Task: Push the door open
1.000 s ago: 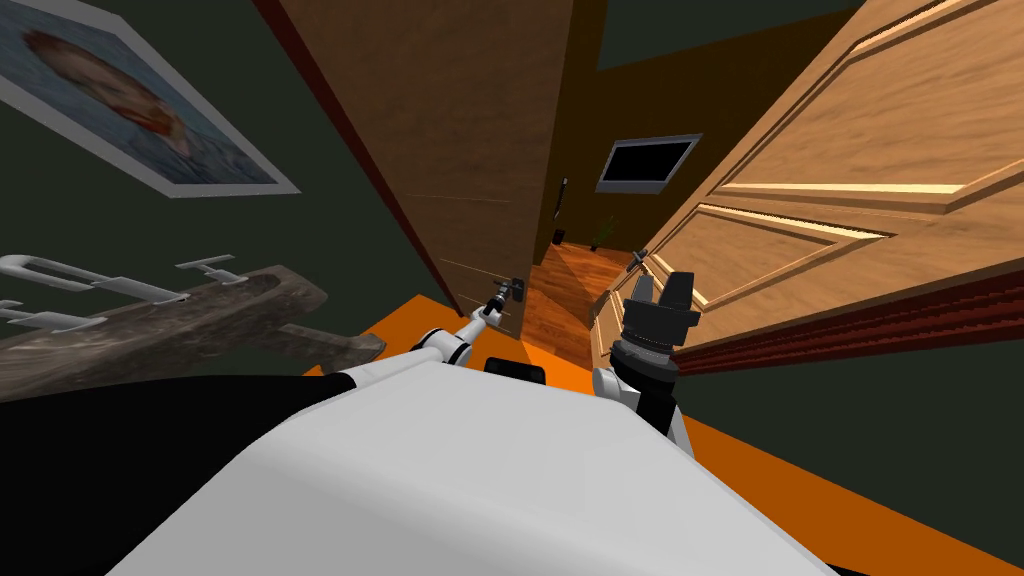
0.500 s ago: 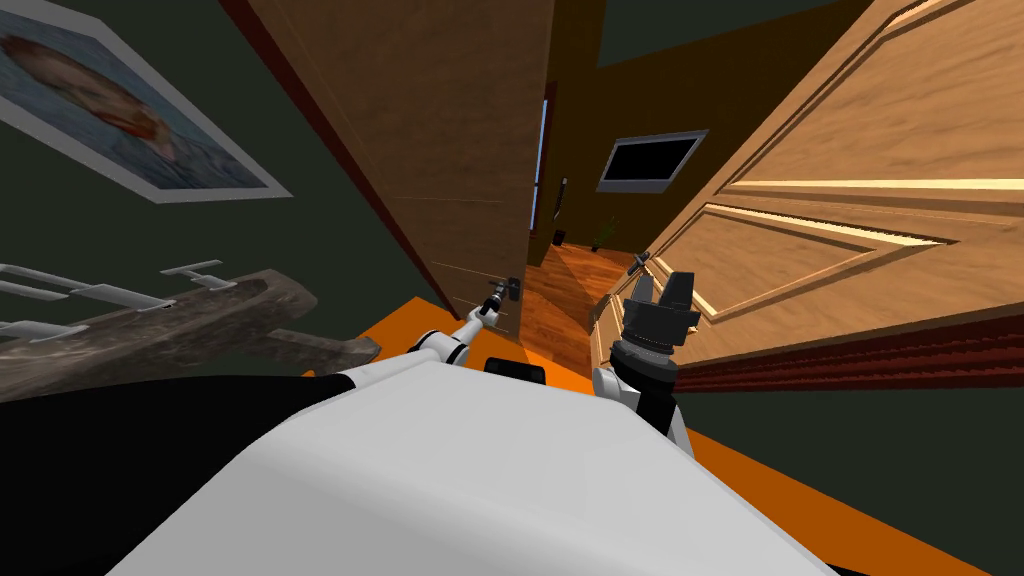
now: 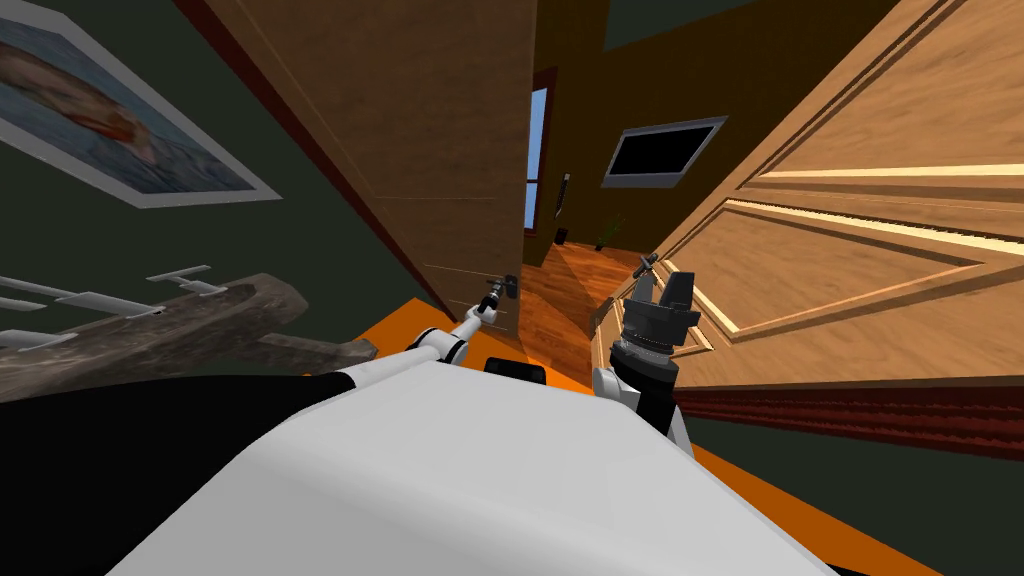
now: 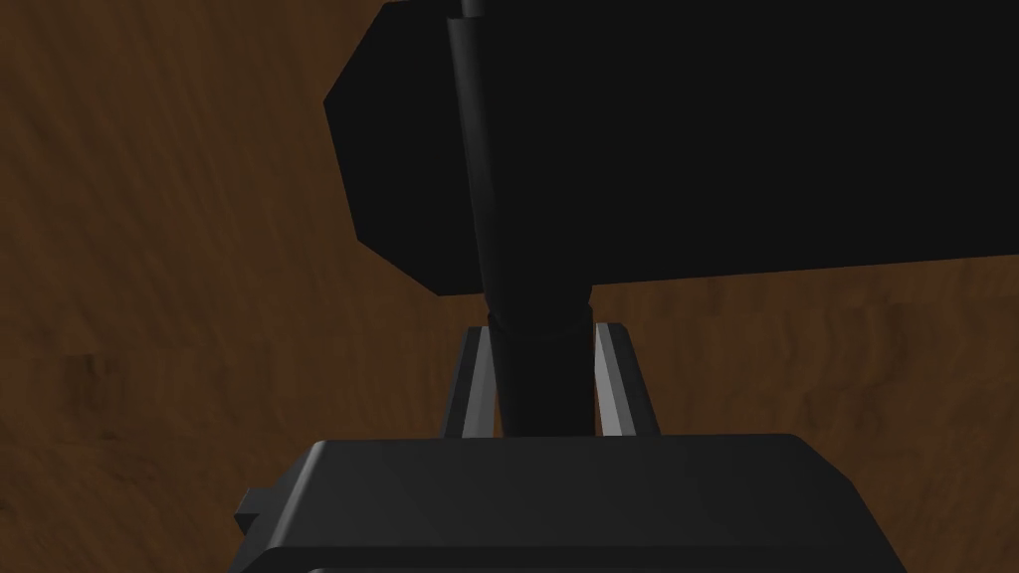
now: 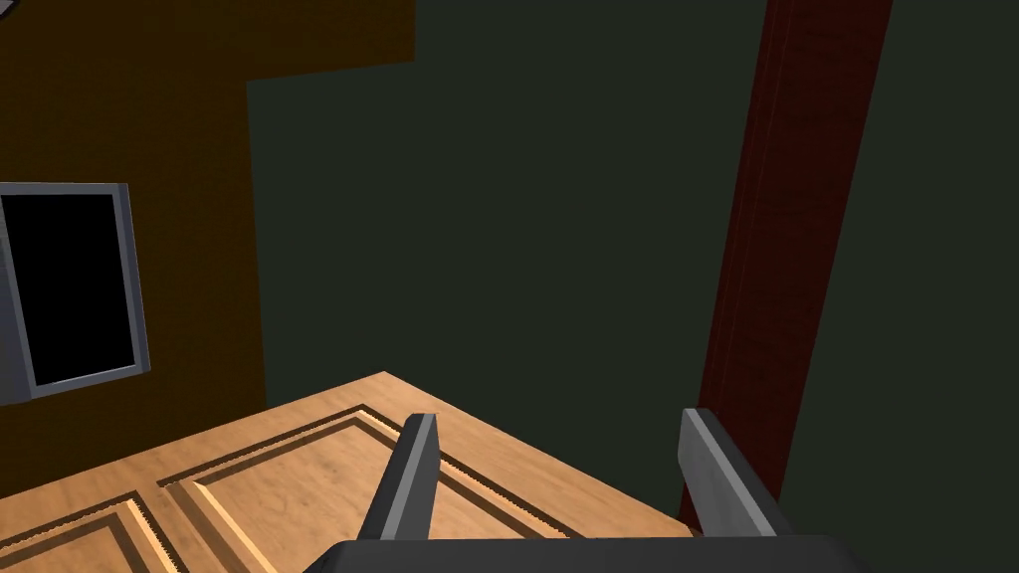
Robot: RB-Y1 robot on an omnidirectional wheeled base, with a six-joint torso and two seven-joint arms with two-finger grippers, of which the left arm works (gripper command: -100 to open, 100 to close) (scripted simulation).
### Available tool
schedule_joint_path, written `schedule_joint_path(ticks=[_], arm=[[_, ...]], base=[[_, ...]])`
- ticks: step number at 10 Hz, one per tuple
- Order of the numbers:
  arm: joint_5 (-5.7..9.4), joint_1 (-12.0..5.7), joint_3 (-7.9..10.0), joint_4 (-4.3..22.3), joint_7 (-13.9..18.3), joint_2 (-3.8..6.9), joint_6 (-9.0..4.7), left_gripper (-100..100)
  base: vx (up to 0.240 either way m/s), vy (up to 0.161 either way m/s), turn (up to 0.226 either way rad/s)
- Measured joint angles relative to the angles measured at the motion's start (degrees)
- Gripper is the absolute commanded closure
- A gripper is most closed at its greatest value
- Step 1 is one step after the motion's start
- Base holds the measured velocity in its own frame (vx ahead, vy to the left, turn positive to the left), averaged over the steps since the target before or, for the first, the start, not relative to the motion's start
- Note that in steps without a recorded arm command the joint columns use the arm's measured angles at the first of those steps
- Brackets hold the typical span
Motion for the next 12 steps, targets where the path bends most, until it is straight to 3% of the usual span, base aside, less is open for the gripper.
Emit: schedule_joint_path(ticks=[1,2,4,5,6,11,12], arm=[[0.3,-0.72,0.71,2.11,-0.04,0.41,-1.01,100],[0.4,-0.35,1.02,2.21,-0.06,0.66,-1.28,100],[0.52,1.25,1.52,-0.72,-0.23,1.2,0.27,100],[0.79,0.5,2.26,0.92,-0.45,1.41,-0.22,100],[0.96,1.36,2.91,-0.62,-0.83,1.51,0.67,100],[2.29,-0.17,7.0,2.64,-2.28,3.11,-1.23,100],[2.4,0.39,7.41,1.65,-2.43,3.29,-1.06,100]], base=[[0.139,-0.106,0.078],[0.058,-0.069,0.015],[0.127,-0.123,0.073],[0.18,-0.135,0.07],[0.216,-0.154,0.082],[0.171,-0.157,0.08],[0.031,-0.016,-0.006]])
